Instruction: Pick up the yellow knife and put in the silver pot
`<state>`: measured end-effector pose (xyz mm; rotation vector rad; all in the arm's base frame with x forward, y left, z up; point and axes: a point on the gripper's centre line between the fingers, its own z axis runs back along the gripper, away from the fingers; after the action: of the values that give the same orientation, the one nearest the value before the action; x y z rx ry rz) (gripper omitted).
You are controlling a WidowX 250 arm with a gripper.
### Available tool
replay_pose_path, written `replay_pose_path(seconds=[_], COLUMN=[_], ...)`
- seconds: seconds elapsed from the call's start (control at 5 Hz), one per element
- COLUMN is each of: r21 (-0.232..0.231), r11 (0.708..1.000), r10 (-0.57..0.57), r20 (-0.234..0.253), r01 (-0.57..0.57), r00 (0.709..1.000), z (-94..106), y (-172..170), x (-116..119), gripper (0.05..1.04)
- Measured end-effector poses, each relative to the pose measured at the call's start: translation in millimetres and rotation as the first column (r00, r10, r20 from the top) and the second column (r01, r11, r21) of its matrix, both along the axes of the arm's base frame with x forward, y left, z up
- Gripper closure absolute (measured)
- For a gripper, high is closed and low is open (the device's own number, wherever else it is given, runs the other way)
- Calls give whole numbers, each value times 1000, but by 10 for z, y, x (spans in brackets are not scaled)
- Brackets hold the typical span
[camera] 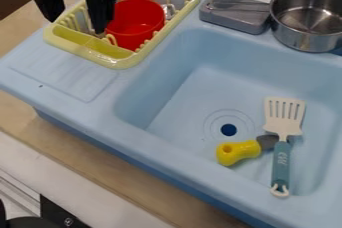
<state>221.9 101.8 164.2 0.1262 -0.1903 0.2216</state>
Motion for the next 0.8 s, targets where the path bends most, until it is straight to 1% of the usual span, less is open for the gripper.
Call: replay_pose_path(seconds=[0.2, 0.4, 0.6, 0.8], r21=[-12, -32, -16, -47], r11=[1000, 987, 952, 880], r10=[-7, -158, -305, -475], r20=[-20, -62, -74, -43], r01=[6, 157, 305, 473], r00=[1000, 985, 949, 879], z=[-57, -85, -12, -12], y=[-17, -83, -178, -300], x=[-13, 11, 73, 121], gripper=[85, 85, 85, 85])
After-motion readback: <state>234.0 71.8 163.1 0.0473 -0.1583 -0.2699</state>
